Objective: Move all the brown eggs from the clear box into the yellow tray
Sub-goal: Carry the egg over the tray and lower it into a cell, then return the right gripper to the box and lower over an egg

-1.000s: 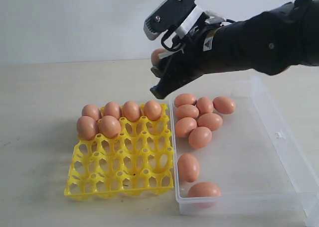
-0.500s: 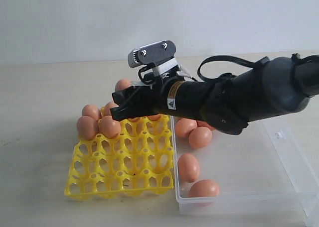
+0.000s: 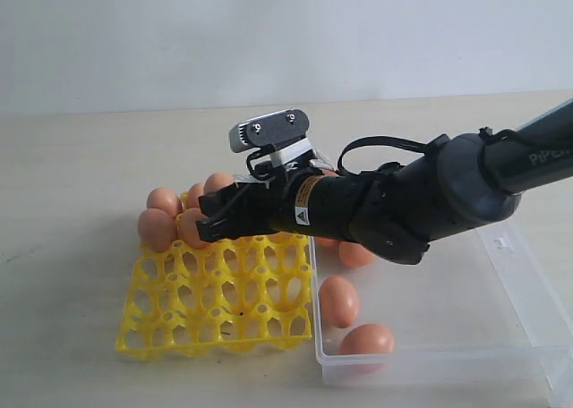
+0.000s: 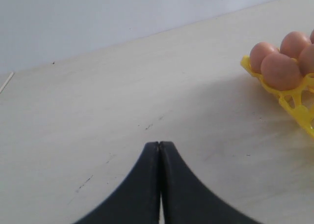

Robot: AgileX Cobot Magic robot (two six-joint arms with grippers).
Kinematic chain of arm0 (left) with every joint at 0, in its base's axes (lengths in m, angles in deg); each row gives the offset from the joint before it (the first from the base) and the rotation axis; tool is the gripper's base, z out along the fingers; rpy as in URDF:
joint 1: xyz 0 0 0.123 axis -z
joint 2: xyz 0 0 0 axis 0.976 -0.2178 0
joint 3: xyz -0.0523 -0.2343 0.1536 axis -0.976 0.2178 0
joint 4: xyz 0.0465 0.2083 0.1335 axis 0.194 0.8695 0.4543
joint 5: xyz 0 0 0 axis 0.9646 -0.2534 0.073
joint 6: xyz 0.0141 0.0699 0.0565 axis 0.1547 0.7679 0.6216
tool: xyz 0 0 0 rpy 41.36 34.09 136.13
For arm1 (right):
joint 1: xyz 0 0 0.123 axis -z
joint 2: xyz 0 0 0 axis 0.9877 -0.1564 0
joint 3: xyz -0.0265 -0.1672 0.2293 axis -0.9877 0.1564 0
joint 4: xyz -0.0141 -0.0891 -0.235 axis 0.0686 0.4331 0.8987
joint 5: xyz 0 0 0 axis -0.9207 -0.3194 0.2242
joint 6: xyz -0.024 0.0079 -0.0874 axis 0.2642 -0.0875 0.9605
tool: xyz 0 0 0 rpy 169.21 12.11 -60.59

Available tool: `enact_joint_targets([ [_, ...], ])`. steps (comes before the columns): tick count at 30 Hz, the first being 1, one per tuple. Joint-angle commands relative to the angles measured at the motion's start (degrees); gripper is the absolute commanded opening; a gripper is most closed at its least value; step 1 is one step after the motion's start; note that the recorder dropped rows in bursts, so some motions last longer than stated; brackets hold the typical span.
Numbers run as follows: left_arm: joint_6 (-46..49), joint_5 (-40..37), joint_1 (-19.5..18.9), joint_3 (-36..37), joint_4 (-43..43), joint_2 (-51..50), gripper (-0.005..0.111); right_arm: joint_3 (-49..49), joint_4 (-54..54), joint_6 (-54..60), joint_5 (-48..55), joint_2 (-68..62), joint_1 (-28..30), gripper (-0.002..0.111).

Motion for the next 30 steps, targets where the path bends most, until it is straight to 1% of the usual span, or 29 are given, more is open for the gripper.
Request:
enact_joint_targets([
  [1, -0.42, 0.63, 0.03, -0.23, -0.46, 0.32, 0.0, 0.05, -0.14, -0.09, 0.56, 0.11, -0.09, 0.065],
  [4, -0.42, 0.63, 0.03, -0.23, -0.46, 0.32, 0.0, 0.05, -0.14, -0.09, 0.92, 0.55, -0.09, 0.063],
  [6, -0.42, 0.63, 0.03, -0.23, -0.46, 0.32, 0.0, 0.05, -0.14, -0.09, 2.9, 2.0, -0.09, 0.057],
  [8, -0.42, 0.63, 0.03, -0.23, -0.46, 0.32, 0.0, -0.05, -0.14, -0.09, 7.73, 5.31, -0.09, 0.045],
  [11, -0.42, 0.63, 0.03, -0.23, -0.46, 0.32, 0.0, -0.04, -0.14, 1.14, 18.14, 12.13, 0.03, 0.024],
  [14, -0.42, 0.63, 0.03, -0.23, -0.46, 0.32, 0.0, -0.06, -0.14, 6.61, 29.2, 19.05, 0.03, 0.003],
  [15, -0.42, 0.63, 0.03, -0.23, -0.46, 0.32, 0.0, -0.06, -0.14, 8.9, 33.02, 21.23, 0.03, 0.0],
  [19, -0.42, 0.63, 0.03, -0.23, -0.46, 0.32, 0.0, -0.06, -0.93, 24.58, 49.45, 26.95, 0.03, 0.0],
  [20, -0.42, 0.63, 0.03, -0.23, -0.46, 0.32, 0.0, -0.06, -2.09, 27.5, 52.73, 27.5, 0.03, 0.0],
  [23, -0.42, 0.63, 0.03, -0.23, -0.46, 0.32, 0.0, -0.06, -7.62, 43.1, 61.72, 27.91, 0.03, 0.001],
  [25, -0.42, 0.63, 0.03, -0.23, -0.46, 0.32, 0.0, -0.06, -10.3, 54.91, 65.6, 27.25, 0.03, 0.006],
  [27, -0.42, 0.63, 0.03, -0.23, -0.46, 0.32, 0.0, -0.06, -10.77, 65.51, 67.51, 26.28, 0.03, 0.012],
  [30, -0.42, 0.63, 0.03, -0.23, -0.46, 0.32, 0.0, 0.06, -11.34, 73.52, 67.58, 25.09, 0.03, 0.024],
])
